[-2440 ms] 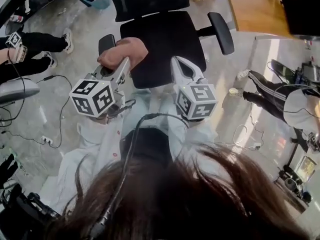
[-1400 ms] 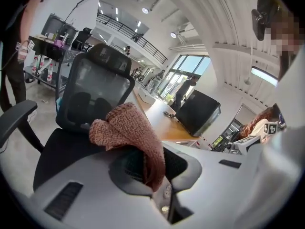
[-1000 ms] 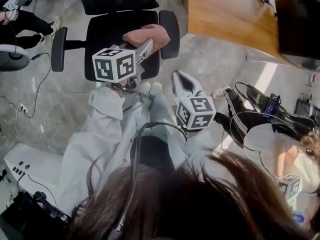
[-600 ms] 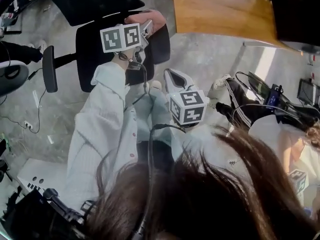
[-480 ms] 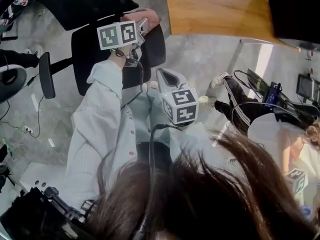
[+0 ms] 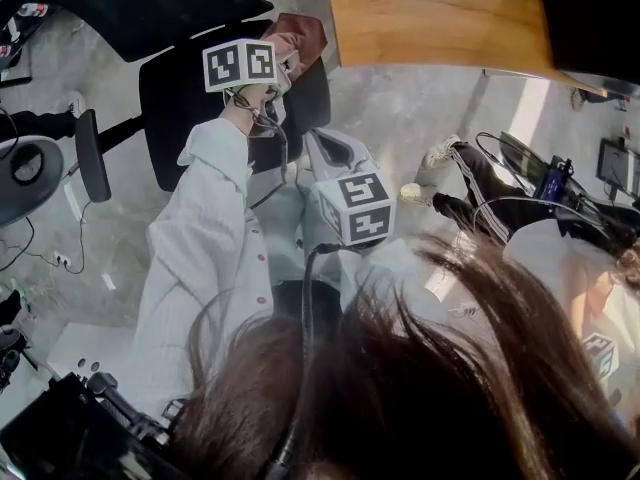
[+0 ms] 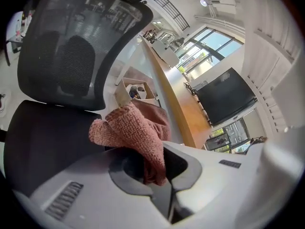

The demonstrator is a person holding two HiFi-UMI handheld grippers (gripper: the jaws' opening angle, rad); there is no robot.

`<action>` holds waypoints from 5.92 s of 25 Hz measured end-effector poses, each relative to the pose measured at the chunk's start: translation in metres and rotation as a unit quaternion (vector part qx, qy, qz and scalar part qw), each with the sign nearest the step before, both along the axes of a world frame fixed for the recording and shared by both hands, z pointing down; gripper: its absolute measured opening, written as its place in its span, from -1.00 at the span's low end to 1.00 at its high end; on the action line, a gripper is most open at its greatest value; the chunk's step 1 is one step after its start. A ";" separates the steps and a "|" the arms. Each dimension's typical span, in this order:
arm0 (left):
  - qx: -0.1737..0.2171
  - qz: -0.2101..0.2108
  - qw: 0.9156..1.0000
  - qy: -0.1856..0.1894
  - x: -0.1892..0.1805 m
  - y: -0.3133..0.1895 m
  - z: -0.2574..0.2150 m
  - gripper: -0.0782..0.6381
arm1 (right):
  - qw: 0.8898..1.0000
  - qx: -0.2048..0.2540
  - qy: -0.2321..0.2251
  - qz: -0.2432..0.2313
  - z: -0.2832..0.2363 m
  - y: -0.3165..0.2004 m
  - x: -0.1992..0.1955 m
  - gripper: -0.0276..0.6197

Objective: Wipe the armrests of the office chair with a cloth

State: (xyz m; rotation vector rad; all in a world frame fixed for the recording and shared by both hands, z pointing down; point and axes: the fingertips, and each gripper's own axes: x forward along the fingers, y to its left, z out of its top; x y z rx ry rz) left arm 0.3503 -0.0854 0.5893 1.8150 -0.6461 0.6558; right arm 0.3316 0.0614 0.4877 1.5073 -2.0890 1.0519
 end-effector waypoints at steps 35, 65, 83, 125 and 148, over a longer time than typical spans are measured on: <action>0.071 0.095 0.993 -0.024 -0.010 0.069 -0.018 -0.67 | 0.999 -0.009 -0.013 0.034 0.009 0.056 0.018 -0.91; 0.043 0.086 0.995 -0.006 -0.003 0.045 0.000 -0.67 | 0.999 -0.026 -0.020 0.025 0.026 0.035 0.002 -0.91; 0.037 0.087 0.995 0.019 -0.019 0.128 -0.013 -0.67 | 0.999 -0.021 -0.018 0.027 0.007 0.081 -0.012 -0.91; 0.222 -0.006 0.975 -0.017 -0.079 -0.003 -0.084 -0.67 | 1.000 0.002 -0.017 0.003 0.001 0.013 -0.032 -0.91; 0.386 -0.052 0.921 -0.003 -0.144 0.117 -0.260 -0.67 | 0.980 0.198 -0.019 -0.015 -0.183 -0.009 -0.063 -0.91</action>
